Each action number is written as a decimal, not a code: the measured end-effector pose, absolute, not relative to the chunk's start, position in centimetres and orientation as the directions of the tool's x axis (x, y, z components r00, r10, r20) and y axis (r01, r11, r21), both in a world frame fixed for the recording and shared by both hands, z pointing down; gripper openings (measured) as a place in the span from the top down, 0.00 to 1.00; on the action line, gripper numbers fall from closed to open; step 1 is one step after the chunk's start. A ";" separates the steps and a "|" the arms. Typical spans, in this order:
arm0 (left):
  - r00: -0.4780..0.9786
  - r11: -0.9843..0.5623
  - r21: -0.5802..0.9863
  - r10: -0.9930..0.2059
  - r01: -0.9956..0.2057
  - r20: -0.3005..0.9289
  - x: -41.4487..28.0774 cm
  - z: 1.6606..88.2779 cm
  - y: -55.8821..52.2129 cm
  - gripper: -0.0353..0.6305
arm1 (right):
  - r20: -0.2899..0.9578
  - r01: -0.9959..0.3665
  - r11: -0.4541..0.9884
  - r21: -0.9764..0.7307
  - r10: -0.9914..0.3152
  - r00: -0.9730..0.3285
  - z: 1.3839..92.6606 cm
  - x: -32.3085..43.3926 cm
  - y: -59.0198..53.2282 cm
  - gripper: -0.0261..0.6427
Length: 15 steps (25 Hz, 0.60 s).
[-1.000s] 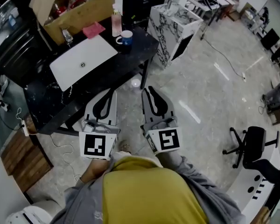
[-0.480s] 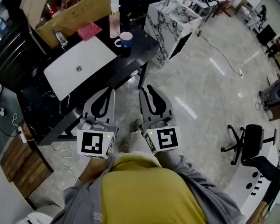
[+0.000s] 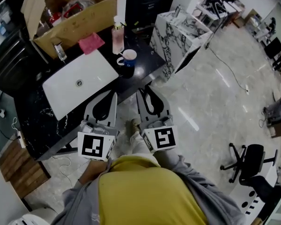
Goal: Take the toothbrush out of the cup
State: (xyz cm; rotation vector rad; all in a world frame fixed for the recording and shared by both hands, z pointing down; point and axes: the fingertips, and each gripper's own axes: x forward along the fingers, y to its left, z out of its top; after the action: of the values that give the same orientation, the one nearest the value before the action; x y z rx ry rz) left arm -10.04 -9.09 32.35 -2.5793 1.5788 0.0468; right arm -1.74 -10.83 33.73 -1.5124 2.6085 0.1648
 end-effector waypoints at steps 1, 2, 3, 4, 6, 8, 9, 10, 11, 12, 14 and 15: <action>0.451 -0.444 -0.084 -0.888 -0.892 -0.090 -9.9 32.2 -10.5 0.94 | -0.160 -0.863 0.505 0.033 -0.849 -0.503 33.7 -1.8 -12.5 0.81; 0.444 -0.437 -0.082 -0.892 -0.896 -0.091 -9.8 32.0 -11.8 0.94 | -0.157 -0.856 0.516 0.034 -0.843 -0.515 33.7 -1.8 -14.0 0.81; 0.435 -0.428 -0.081 -0.896 -0.900 -0.092 -9.7 32.0 -13.2 0.94 | -0.151 -0.848 0.529 0.039 -0.836 -0.528 33.9 -1.8 -15.5 0.81; 0.425 -0.419 -0.078 -0.901 -0.905 -0.092 -9.6 31.9 -14.6 0.94 | -0.141 -0.839 0.542 0.049 -0.828 -0.543 34.1 -1.8 -16.9 0.80; 0.405 -0.399 -0.075 -0.910 -0.914 -0.093 -9.4 31.7 -17.4 0.94 | -0.120 -0.820 0.567 0.077 -0.812 -0.572 34.7 -1.7 -19.7 0.80; 0.385 -0.379 -0.080 -0.918 -0.922 -0.090 -9.3 31.8 -20.1 0.94 | -0.100 -0.803 0.589 0.089 -0.797 -0.596 35.2 -1.7 -22.5 0.80; 0.374 -0.368 -0.078 -0.923 -0.927 -0.087 -9.3 31.9 -21.4 0.94 | -0.090 -0.794 0.601 0.091 -0.789 -0.607 35.6 -1.7 -23.9 0.80; 0.361 -0.356 -0.071 -0.929 -0.932 -0.081 -9.3 32.1 -22.5 0.94 | -0.086 -0.786 0.611 0.092 -0.782 -0.618 35.9 -1.9 -25.2 0.79; 0.347 -0.342 -0.065 -0.935 -0.937 -0.076 -9.3 32.3 -23.6 0.94 | -0.086 -0.777 0.622 0.097 -0.773 -0.629 36.2 -2.0 -26.4 0.79; 0.330 -0.326 -0.064 -0.941 -0.943 -0.073 -9.4 32.5 -24.7 0.94 | -0.082 -0.766 0.634 0.103 -0.763 -0.642 36.6 -2.1 -27.5 0.79; 0.294 -0.290 -0.066 -0.953 -0.955 -0.072 -9.7 32.9 -26.5 0.94 | -0.057 -0.737 0.666 0.117 -0.736 -0.674 37.8 -2.5 -29.5 0.78; 0.275 -0.271 -0.064 -0.959 -0.960 -0.068 -9.9 33.1 -27.3 0.94 | -0.042 -0.721 0.682 0.122 -0.722 -0.690 38.5 -2.8 -30.3 0.78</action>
State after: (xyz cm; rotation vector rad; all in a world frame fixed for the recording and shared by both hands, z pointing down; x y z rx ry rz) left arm -9.90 -27.26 33.12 -2.4331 1.8375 0.0245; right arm -2.77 -30.33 38.46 -1.2398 2.8901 0.2022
